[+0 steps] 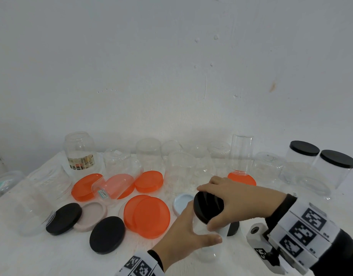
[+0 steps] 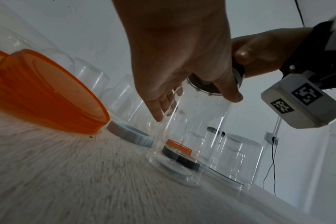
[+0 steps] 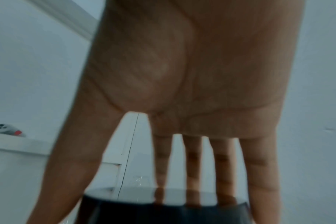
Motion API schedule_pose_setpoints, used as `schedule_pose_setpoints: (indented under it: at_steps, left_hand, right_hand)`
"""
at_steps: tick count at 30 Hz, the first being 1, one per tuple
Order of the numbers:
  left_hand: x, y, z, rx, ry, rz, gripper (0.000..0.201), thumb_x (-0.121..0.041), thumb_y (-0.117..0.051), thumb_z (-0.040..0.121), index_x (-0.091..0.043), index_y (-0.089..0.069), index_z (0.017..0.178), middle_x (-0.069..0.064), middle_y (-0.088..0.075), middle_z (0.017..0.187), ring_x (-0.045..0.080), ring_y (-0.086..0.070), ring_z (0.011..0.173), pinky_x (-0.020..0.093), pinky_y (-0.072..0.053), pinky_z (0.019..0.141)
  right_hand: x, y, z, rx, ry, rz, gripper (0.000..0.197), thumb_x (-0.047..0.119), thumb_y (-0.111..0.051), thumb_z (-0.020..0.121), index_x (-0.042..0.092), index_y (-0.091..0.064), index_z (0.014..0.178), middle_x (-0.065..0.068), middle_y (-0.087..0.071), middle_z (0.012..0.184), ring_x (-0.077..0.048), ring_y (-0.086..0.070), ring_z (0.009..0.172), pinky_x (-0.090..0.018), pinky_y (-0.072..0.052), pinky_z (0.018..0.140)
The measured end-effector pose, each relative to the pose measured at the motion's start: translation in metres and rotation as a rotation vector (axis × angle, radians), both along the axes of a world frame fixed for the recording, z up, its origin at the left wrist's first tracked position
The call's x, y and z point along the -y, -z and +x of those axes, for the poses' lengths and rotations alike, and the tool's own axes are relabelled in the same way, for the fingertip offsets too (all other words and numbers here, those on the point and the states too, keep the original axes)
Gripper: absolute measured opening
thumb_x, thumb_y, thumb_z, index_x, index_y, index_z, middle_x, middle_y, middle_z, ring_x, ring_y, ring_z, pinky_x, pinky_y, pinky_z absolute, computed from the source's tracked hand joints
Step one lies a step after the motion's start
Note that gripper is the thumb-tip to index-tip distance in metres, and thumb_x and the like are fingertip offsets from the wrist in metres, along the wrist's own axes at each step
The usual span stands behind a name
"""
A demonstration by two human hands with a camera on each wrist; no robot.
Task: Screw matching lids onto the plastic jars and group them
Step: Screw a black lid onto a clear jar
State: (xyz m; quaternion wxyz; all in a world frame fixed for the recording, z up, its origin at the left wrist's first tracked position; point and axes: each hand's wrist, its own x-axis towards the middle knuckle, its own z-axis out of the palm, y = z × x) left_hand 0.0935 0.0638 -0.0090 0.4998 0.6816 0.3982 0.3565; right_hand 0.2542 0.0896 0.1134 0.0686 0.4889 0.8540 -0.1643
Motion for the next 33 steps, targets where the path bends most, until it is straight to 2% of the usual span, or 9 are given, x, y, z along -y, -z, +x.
schedule_pose_setpoints:
  at_steps: [2,4,9,14,17,20,22,28,33]
  left_hand:
    - [0.000,0.000,0.000,-0.018,-0.007,-0.004,0.087,-0.050,-0.080,0.067,-0.048,-0.028,0.137,-0.028,-0.048,0.133,-0.011,-0.041,0.125,0.015,-0.033,0.099]
    - [-0.001,0.001,0.000,-0.025,-0.009,-0.007,0.088,-0.050,-0.080,0.067,-0.046,-0.029,0.138,-0.027,-0.049,0.133,-0.011,-0.042,0.125,0.015,-0.032,0.098]
    - [0.000,0.001,0.001,0.006,-0.010,-0.009,0.090,-0.046,-0.082,0.069,-0.040,-0.029,0.142,-0.022,-0.049,0.137,-0.002,-0.043,0.130,0.031,-0.035,0.111]
    - [-0.001,0.002,0.000,0.005,-0.008,-0.010,0.086,-0.045,-0.081,0.070,-0.050,-0.028,0.137,-0.036,-0.045,0.133,-0.015,-0.039,0.124,0.013,-0.034,0.094]
    - [-0.001,0.004,0.001,-0.002,-0.016,-0.006,0.088,-0.049,-0.081,0.068,-0.047,-0.029,0.139,-0.029,-0.048,0.135,-0.009,-0.041,0.127,0.021,-0.035,0.103]
    - [0.000,0.003,0.001,-0.029,-0.025,-0.008,0.088,-0.055,-0.080,0.065,-0.051,-0.028,0.136,-0.031,-0.048,0.132,-0.012,-0.042,0.124,0.015,-0.033,0.098]
    - [0.000,0.003,0.001,-0.044,-0.031,-0.005,0.088,-0.056,-0.079,0.065,-0.052,-0.027,0.136,-0.033,-0.048,0.131,-0.014,-0.041,0.123,0.012,-0.033,0.095]
    - [0.001,0.003,0.002,-0.021,-0.030,-0.014,0.092,-0.051,-0.081,0.066,-0.046,-0.028,0.141,-0.028,-0.046,0.136,-0.006,-0.040,0.130,0.024,-0.033,0.107]
    - [0.000,0.003,0.001,-0.012,-0.029,-0.025,0.089,-0.049,-0.082,0.067,-0.049,-0.029,0.138,-0.038,-0.045,0.130,-0.015,-0.039,0.124,0.011,-0.032,0.094]
  right_hand:
    - [-0.001,-0.005,0.002,-0.035,-0.079,-0.070,0.078,0.050,-0.072,0.073,0.048,-0.033,0.141,0.025,-0.033,0.128,-0.003,-0.032,0.116,-0.027,-0.038,0.101]
    - [-0.001,-0.006,0.001,-0.039,-0.108,-0.075,0.074,0.046,-0.072,0.075,0.051,-0.035,0.139,0.029,-0.033,0.127,-0.003,-0.032,0.115,-0.028,-0.038,0.101]
    - [0.000,-0.001,-0.002,0.063,-0.030,0.017,0.073,0.069,-0.059,0.073,0.047,-0.033,0.138,0.017,-0.038,0.122,-0.009,-0.036,0.105,-0.032,-0.043,0.093]
    - [0.007,0.011,-0.011,0.117,0.033,0.215,0.080,0.082,-0.041,0.073,0.032,-0.041,0.134,0.006,-0.042,0.113,-0.015,-0.040,0.097,-0.032,-0.043,0.083]
    - [0.005,0.006,-0.005,0.029,0.006,0.092,0.075,0.073,-0.054,0.074,0.041,-0.035,0.139,0.013,-0.039,0.119,-0.010,-0.037,0.105,-0.032,-0.043,0.092]
    - [0.003,-0.002,0.000,-0.034,-0.075,-0.035,0.066,0.053,-0.065,0.078,0.052,-0.036,0.137,0.021,-0.034,0.131,-0.006,-0.033,0.116,-0.031,-0.038,0.100]
    - [0.002,-0.003,0.001,-0.046,-0.099,-0.019,0.063,0.050,-0.066,0.078,0.053,-0.039,0.135,0.021,-0.037,0.131,-0.007,-0.035,0.116,-0.031,-0.038,0.101]
    - [0.002,0.001,-0.004,0.004,-0.047,0.090,0.064,0.070,-0.057,0.075,0.050,-0.040,0.134,0.015,-0.044,0.117,-0.009,-0.041,0.101,-0.028,-0.043,0.088]
    - [0.005,0.006,-0.010,0.067,-0.007,0.187,0.068,0.079,-0.046,0.075,0.045,-0.040,0.134,0.010,-0.043,0.109,-0.013,-0.040,0.096,-0.031,-0.043,0.086]
